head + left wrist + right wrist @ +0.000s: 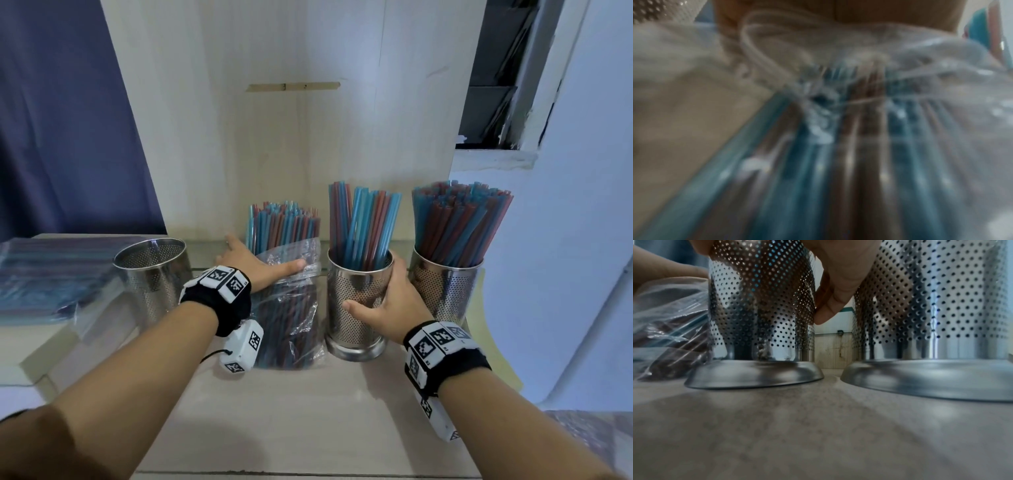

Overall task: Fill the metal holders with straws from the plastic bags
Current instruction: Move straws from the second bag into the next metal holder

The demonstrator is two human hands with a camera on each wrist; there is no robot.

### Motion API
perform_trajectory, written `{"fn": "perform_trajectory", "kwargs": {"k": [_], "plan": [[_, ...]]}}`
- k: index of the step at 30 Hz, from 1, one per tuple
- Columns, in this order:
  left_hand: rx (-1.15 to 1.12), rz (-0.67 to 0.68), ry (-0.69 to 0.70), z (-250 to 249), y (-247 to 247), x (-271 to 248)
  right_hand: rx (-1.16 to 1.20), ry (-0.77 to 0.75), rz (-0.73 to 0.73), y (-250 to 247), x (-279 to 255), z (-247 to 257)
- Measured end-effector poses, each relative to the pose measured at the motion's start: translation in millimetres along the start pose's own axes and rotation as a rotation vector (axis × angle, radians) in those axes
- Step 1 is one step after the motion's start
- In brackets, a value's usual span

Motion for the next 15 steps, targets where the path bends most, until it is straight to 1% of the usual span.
{"fn": "perform_trajectory", "kwargs": {"k": [1,3,5,6,9,15], "plan": [[0.03,0.0,0.019,1.8,2.8,1.7,0.005,-0.001,0.0,0.3,-0.1,0.3],[0.057,-0.012,0.102,2.6,8.4,2.9,0.01,0.002,0.0,0.9,0.2,0.1],[-0.015,-0.001,0.23,-0.5,10.9,-1.1,0.011,-0.001,-0.001,1.4,0.5,-0.4],[-0.078,0.017,0.271,-1.0,10.8,-4.7,0.014,-0.004,0.0,1.4,0.4,-0.3],[-0.206,0.032,0.295,3.3,6.9,-13.1,0.007,-0.006,-0.002,1.0,0.6,-0.6],[-0.348,-0.007,0.3,18.4,0.5,-21.7,-0.007,0.004,-0.001,0.7,0.4,-0.3]]}}
Point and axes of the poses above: each hand's wrist, its own x-axis towards the middle knuckle, its own y-axis out of the palm, z = x × y, the point moved 4 cm from there along x, towards the middle knuckle, and after that the axes turned 3 degrees about -z, right-handed, at the moved point
